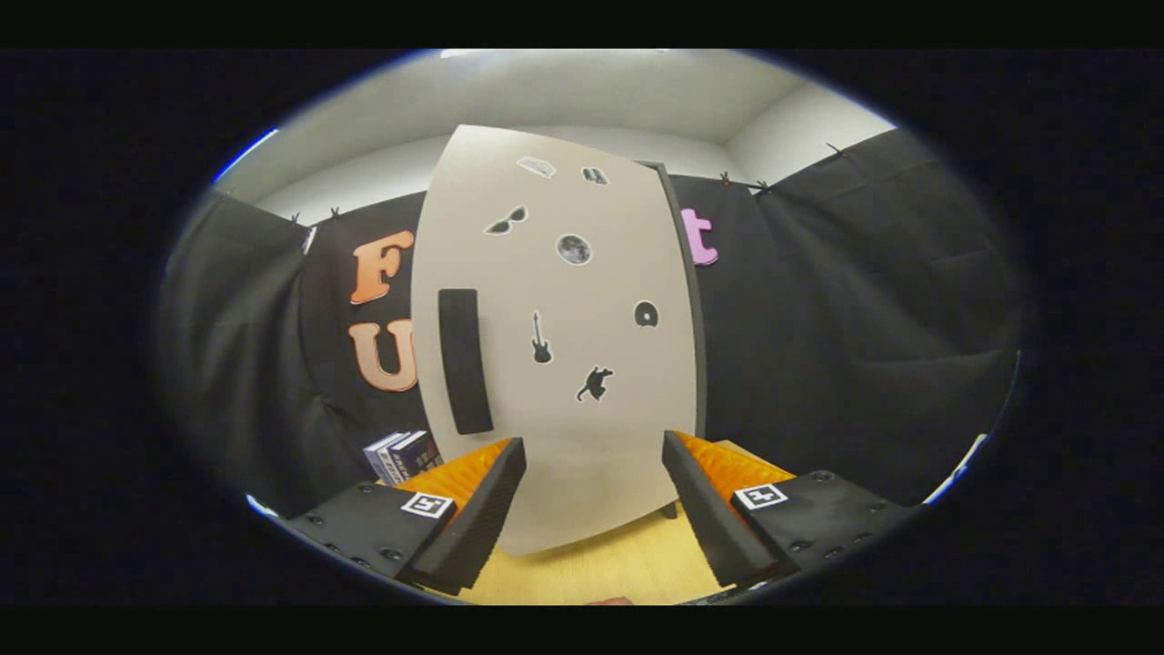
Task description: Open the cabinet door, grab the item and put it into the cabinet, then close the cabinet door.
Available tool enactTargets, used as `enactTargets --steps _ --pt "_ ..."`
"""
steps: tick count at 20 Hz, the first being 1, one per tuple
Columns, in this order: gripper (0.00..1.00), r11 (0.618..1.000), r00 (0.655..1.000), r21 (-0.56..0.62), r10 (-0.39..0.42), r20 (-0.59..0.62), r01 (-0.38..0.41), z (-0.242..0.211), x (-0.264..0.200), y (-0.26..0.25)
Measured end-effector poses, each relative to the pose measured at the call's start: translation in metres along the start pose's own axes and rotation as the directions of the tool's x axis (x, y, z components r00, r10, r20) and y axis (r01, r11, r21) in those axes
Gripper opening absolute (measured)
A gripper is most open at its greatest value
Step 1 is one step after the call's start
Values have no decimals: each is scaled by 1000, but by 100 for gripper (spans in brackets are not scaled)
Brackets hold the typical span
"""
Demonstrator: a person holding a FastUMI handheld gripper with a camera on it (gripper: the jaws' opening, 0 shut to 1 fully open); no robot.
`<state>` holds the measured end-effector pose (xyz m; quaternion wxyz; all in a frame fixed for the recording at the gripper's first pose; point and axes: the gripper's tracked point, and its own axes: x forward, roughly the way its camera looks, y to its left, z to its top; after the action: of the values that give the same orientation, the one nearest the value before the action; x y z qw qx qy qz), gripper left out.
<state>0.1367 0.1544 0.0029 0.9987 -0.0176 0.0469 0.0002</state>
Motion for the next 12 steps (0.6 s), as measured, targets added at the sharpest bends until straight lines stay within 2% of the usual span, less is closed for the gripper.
enactTargets --steps 7,12 --pt "97 997 995 2 74 66 -74 37 21 37" --pt "97 996 993 -29 86 80 -84 44 38 47"
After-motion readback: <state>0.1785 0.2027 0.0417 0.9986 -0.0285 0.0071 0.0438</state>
